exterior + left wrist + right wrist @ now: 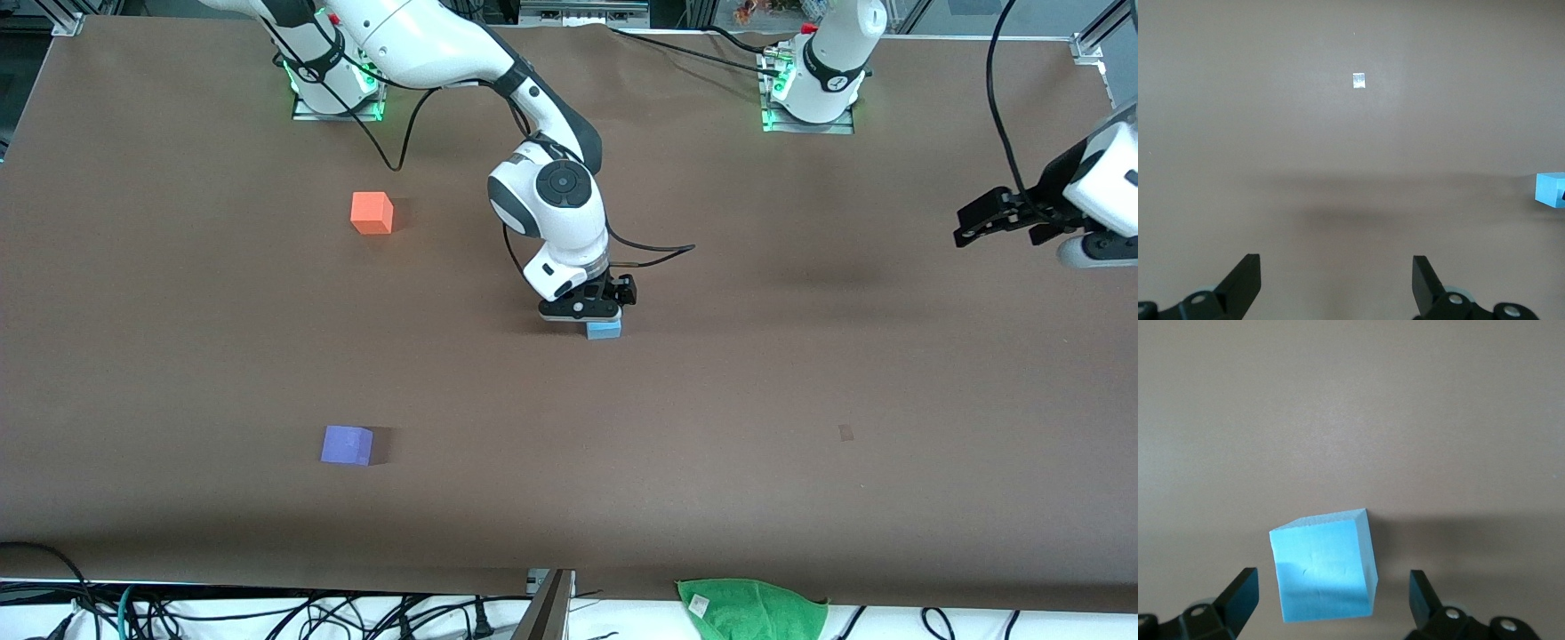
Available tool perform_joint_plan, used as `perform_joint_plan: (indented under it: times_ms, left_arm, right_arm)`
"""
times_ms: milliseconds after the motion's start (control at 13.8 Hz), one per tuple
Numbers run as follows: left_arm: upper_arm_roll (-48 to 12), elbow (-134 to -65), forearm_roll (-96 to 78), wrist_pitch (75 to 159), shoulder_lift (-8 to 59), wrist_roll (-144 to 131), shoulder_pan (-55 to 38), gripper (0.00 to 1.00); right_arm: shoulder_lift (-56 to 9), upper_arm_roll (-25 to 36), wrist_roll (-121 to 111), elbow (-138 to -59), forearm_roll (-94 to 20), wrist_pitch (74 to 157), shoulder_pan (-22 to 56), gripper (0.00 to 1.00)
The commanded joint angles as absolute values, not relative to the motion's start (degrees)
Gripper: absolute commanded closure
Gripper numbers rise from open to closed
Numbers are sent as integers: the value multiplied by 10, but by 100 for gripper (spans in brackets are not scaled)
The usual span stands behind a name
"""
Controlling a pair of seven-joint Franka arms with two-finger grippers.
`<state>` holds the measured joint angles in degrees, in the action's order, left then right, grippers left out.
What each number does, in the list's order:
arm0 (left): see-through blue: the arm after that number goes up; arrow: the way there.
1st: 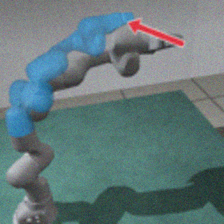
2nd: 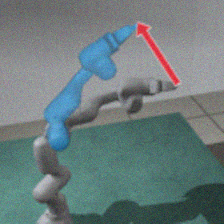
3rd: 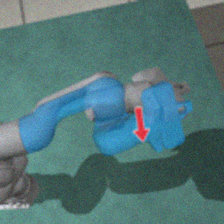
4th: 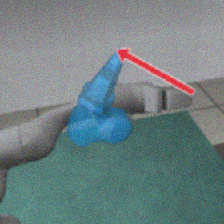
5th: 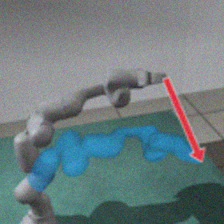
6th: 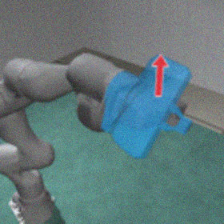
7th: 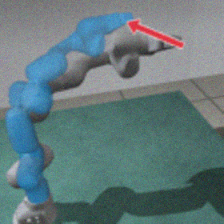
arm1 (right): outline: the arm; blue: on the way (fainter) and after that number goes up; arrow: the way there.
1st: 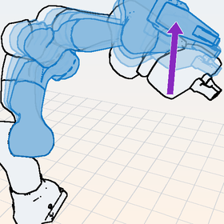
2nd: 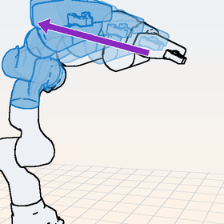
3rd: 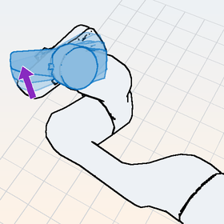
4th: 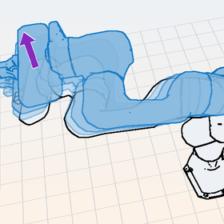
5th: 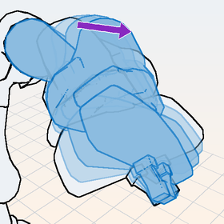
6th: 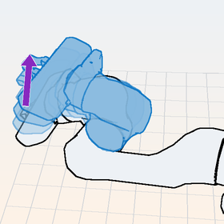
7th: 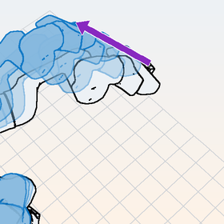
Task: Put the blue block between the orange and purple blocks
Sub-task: 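Close the right gripper on the light blue block and lift it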
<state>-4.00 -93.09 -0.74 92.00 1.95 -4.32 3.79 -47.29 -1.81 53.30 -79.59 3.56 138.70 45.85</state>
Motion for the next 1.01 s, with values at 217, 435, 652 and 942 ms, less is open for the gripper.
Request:
perform_joint_plan:
  times_ms: [217,435,652,942]
  left_arm:
    - [-38,-926,-4,912,18,-49,47,0]
    - [-37,-924,-4,914,18,-49,48,0]
    - [-37,-924,-4,917,21,-49,48,0]
    - [-37,-924,-4,917,21,-49,51,0]
  right_arm:
    - [-504,-10,548,-778,54,1419,473,0]
    - [-514,-1,548,-778,61,1434,484,0]
    - [-522,0,548,-778,62,1443,485,0]
    - [-527,1,548,-778,62,1453,485,17]
